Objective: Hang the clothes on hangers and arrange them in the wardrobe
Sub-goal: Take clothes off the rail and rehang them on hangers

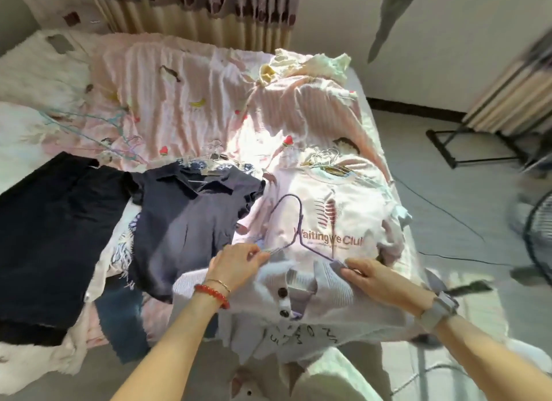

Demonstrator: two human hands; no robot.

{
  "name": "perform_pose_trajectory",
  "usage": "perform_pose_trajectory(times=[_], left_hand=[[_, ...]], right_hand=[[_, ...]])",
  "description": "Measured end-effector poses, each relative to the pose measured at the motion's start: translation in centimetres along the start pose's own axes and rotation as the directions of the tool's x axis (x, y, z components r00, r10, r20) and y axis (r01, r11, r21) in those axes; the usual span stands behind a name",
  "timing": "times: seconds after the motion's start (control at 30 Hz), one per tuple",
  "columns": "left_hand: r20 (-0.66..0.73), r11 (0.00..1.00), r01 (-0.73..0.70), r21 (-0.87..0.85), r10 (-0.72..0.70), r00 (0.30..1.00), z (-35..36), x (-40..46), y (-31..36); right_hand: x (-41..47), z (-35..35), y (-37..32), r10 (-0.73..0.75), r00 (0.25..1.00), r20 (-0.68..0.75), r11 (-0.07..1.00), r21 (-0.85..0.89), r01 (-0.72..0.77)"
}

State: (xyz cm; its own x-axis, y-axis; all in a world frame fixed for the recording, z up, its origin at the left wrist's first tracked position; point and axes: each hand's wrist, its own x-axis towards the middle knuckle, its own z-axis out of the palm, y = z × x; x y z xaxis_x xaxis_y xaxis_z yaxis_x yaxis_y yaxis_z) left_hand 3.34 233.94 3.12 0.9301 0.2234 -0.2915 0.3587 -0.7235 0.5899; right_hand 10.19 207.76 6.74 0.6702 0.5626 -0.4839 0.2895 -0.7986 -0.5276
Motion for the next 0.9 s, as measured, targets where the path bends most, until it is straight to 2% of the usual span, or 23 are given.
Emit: perform_pose_trajectory(times=[0.1,0.23,0.33,0.5,0.57,0.7,0.77,0.83,0.9], left_hand=[[0.096,0.994,-0.101,-0.045,0.105,0.99,1.5,0.4,2.7],[0.07,0.968,-0.217,-0.128,0.227,0.971,1.9,2.0,8.1],[-0.035,0.951,-0.274,-0.146,0.272,0.962,1.2,4.2,12.1],[-0.317,0.938,-0.305,-0.165,0.243,0.917,-0.2,9.8,17.0],[-0.399,0.943,-0.303,-0.139,0.227,0.888,-0.4,13.2,18.5],[-0.485,0.968,-0.231,-0.096,0.157,0.86,1.0,21.3,20.5],[-0.474,0.99,-0.139,-0.031,0.108,0.874,2.6,25.4,21.0],[-0.431,0.995,0.013,0.097,0.031,0.902,4.2,28.5,20.8],[-0.371,0.983,0.095,0.159,-0.03,0.928,5.8,29.9,20.2]], right_hand=[[-2.4,-1.3,2.0,0.103,0.994,0.032,0.993,0.054,-0.105],[-4.9,-5.7,4.4,0.174,0.96,-0.217,0.984,0.086,-0.159],[-5.1,-9.7,5.4,0.152,0.896,-0.418,0.988,0.048,-0.145],[-0.8,-15.9,7.2,0.06,0.689,-0.722,0.988,-0.055,-0.144],[2.3,-18.0,8.5,0.02,0.623,-0.782,0.987,-0.084,-0.138],[10.5,-20.4,12.1,0.053,0.571,-0.82,0.995,-0.007,-0.101],[14.9,-21.0,14.0,0.09,0.579,-0.81,0.992,0.019,-0.128],[18.7,-20.9,15.7,0.143,0.684,-0.715,0.979,0.003,-0.202],[20.9,-20.1,17.1,0.202,0.767,-0.609,0.97,0.013,-0.244]])
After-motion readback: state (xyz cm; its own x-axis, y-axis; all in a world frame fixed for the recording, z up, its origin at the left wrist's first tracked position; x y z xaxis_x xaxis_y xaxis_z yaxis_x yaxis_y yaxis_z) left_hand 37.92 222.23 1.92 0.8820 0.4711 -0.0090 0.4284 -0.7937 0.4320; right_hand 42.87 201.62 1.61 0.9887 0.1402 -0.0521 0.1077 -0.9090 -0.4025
